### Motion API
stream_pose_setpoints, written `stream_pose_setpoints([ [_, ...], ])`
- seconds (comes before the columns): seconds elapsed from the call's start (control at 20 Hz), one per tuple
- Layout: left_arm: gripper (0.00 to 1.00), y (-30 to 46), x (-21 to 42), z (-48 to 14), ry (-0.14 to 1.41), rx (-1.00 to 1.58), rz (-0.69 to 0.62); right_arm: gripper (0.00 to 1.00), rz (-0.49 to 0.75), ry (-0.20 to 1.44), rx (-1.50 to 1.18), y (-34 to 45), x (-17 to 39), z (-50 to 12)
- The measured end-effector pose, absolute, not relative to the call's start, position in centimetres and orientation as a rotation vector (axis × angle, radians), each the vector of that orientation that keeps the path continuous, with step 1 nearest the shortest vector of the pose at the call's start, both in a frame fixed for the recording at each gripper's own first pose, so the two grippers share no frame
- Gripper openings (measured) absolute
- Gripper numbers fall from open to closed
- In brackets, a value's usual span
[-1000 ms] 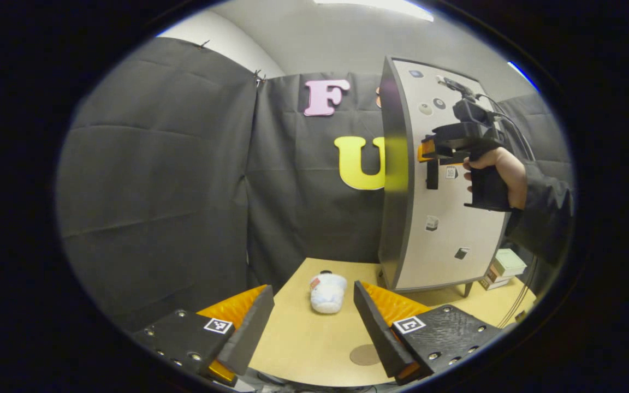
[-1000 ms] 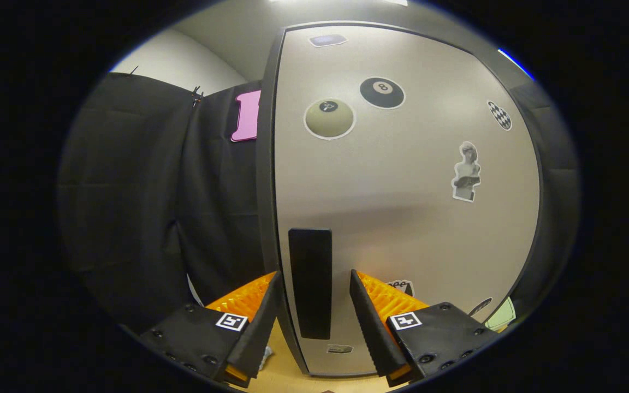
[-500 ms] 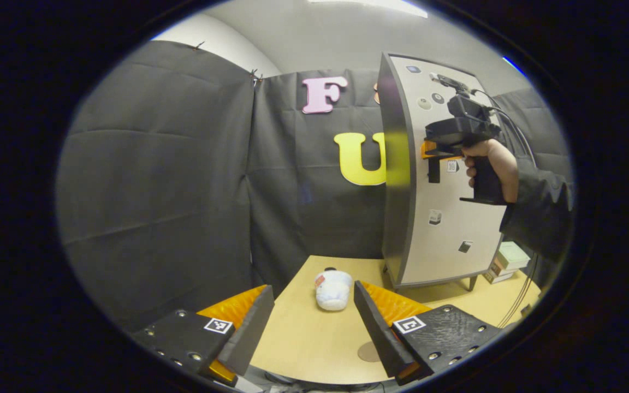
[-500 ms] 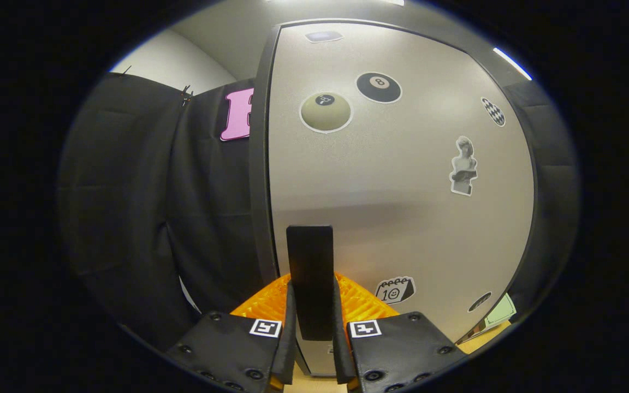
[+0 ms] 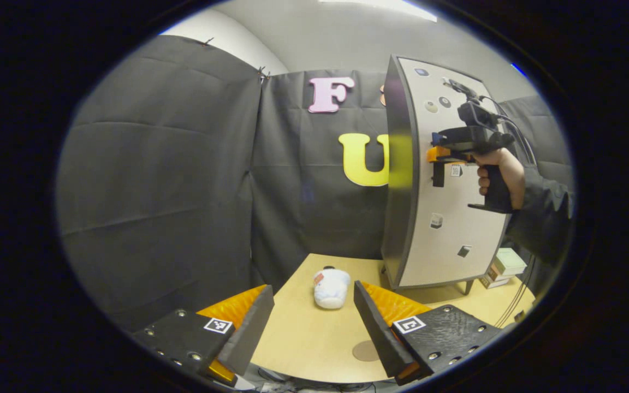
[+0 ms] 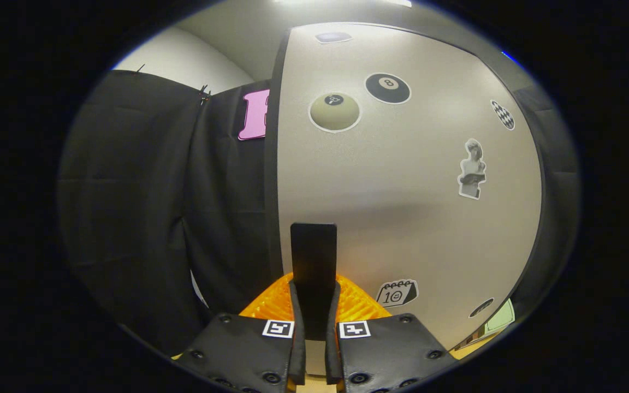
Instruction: Open the cabinet door with the right hand, grasp the bottle in the cabinet with the left hand and place it on the coaster, then close the cabinet door with the right hand.
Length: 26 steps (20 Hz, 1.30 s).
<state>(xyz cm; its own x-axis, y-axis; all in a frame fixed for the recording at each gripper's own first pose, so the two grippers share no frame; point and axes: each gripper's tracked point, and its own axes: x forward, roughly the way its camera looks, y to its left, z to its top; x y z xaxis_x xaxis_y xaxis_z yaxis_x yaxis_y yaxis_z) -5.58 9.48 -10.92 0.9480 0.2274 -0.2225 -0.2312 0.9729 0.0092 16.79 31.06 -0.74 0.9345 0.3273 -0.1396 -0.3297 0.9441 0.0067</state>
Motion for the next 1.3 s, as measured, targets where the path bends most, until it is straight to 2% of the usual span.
stream_pose_setpoints([
  [0.4, 0.91, 9.1, -5.7, -10.0, 0.236, -0.012, 0.210, 0.16, 0.456, 0.130, 0.000, 30.2, 13.5, -0.3],
  [0.45, 0.89, 9.0, -5.6, -10.0, 0.238, -0.014, 0.207, 0.14, 0.465, 0.128, -0.001, 30.0, 13.0, -0.2],
  [0.7, 0.89, 9.0, -5.7, -9.8, 0.242, -0.014, 0.198, 0.16, 0.527, 0.142, 0.008, 29.4, 11.6, -0.1],
  [0.95, 0.91, 9.0, -5.7, -9.8, 0.244, -0.002, 0.186, 0.16, 0.567, 0.172, 0.006, 28.4, 10.8, -0.1],
  [1.0, 0.91, 8.9, -5.8, -9.8, 0.243, 0.003, 0.187, 0.19, 0.578, 0.179, 0.005, 28.3, 10.6, -0.1],
  [1.05, 0.91, 8.9, -5.7, -9.7, 0.243, 0.005, 0.188, 0.16, 0.589, 0.187, 0.009, 28.2, 10.7, -0.1],
  [1.3, 0.91, 8.8, -5.7, -9.8, 0.243, 0.004, 0.189, 0.16, 0.624, 0.203, 0.012, 27.2, 10.2, 0.2],
])
